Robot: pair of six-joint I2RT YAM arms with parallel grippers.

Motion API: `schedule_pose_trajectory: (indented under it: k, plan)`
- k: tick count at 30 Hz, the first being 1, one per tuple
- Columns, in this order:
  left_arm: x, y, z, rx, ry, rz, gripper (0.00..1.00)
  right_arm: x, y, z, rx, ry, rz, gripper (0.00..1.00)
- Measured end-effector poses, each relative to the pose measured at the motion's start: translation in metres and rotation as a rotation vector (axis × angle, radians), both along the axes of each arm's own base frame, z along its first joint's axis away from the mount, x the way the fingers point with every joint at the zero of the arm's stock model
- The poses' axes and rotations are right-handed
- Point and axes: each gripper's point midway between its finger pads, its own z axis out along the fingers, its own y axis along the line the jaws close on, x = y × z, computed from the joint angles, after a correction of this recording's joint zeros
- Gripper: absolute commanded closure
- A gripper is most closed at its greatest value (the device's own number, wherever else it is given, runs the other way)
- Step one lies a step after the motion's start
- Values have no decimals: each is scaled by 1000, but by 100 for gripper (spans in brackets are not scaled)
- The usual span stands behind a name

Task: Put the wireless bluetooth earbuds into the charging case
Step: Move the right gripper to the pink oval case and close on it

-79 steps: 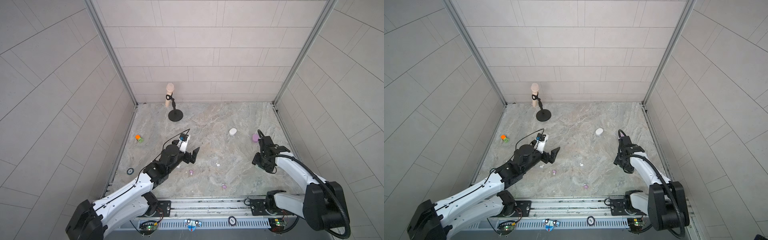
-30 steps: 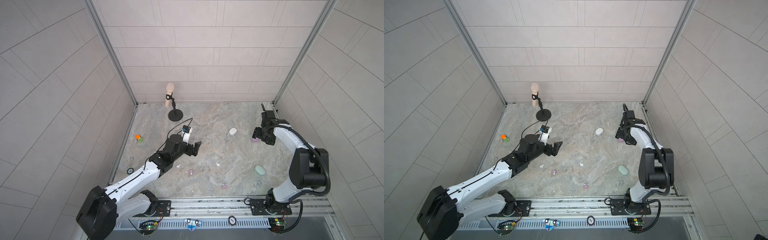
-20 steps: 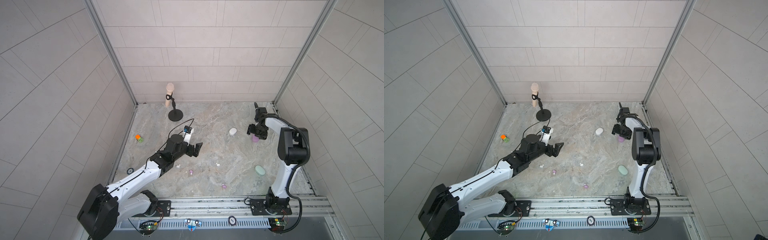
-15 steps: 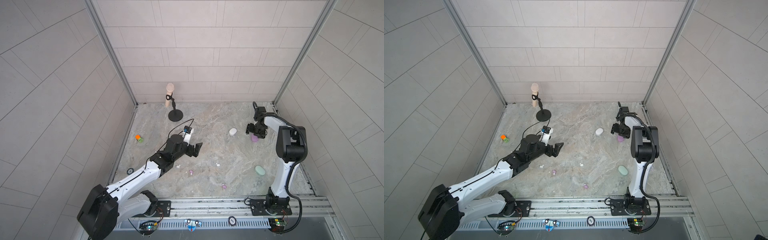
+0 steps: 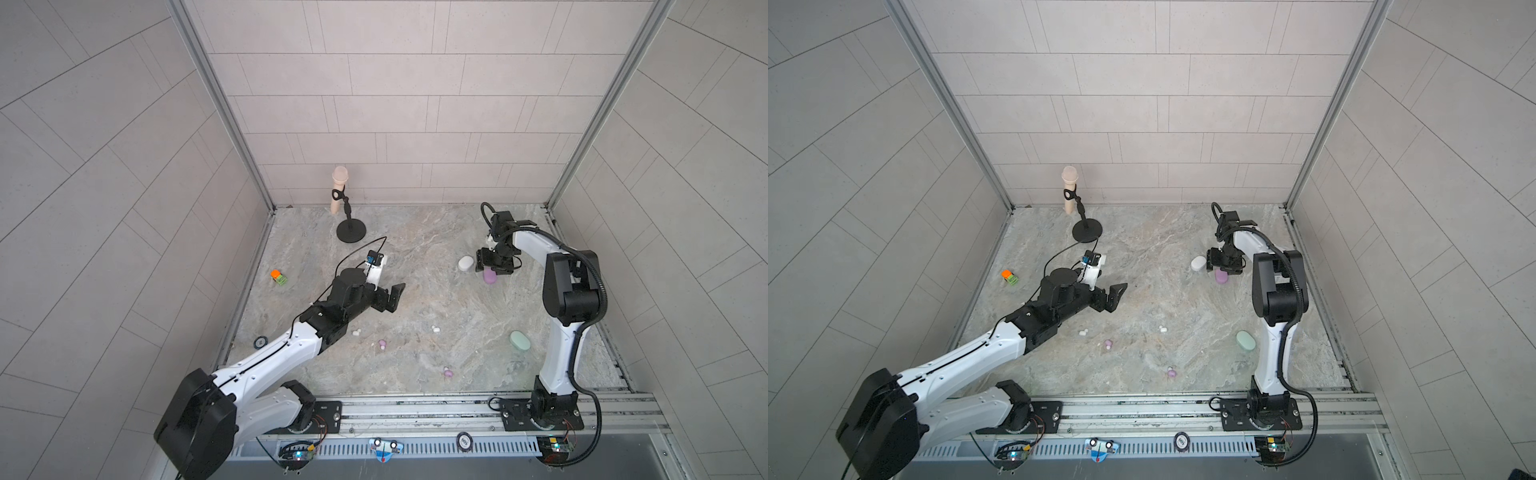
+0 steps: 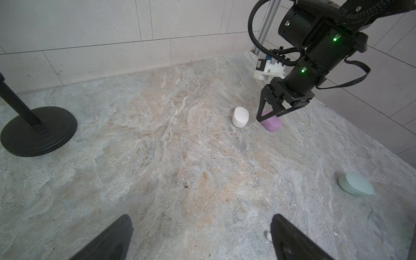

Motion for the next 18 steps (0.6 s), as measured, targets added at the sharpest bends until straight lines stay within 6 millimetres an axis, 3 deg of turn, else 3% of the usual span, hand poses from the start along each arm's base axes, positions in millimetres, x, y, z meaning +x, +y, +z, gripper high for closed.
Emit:
schedule_pose_trajectory:
  k: [6, 12, 18]
  plan:
    - [0, -1, 0, -3, 0, -5, 0, -2, -7, 1, -66, 11, 9, 32]
    - [-1, -1, 1, -5, 1, -9, 0, 22, -17, 11, -90, -32, -10, 33]
    - [-2, -1, 3, -10, -5, -10, 0, 23, -5, -1, -40, 1, 24, 33]
